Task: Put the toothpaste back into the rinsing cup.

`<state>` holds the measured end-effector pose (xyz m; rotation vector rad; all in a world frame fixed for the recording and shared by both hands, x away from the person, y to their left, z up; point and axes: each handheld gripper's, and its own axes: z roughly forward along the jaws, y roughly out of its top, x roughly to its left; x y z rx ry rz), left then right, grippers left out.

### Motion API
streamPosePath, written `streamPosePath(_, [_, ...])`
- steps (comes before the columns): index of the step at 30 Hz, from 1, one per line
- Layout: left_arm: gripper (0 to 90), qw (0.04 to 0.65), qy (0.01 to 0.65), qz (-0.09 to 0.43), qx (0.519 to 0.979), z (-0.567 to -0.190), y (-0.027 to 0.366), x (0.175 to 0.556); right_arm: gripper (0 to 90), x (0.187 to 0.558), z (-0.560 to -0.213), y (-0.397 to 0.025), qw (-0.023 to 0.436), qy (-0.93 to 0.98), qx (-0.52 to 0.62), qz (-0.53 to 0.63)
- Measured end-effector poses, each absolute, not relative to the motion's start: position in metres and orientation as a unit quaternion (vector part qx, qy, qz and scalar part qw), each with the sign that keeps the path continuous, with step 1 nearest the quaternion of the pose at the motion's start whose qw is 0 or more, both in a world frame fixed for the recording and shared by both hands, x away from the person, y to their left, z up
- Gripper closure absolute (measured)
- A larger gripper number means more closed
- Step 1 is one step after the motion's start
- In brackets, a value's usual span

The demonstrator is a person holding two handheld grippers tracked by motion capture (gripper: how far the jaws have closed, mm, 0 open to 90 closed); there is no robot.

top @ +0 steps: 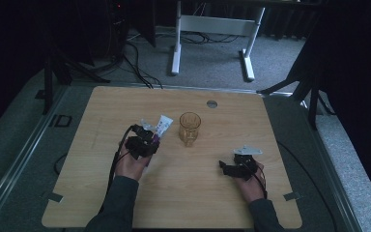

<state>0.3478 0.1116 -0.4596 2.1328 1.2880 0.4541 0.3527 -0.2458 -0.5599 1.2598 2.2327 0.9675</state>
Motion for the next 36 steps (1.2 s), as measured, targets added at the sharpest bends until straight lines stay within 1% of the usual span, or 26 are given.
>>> streamPosePath(36, [73.9, 0.361, 0.48, 0.19, 0.776, -0.447, 0.109, 0.364, 23.5, 0.353, -0.56, -0.246, 0.199, 0.798, 0.451, 0.346])
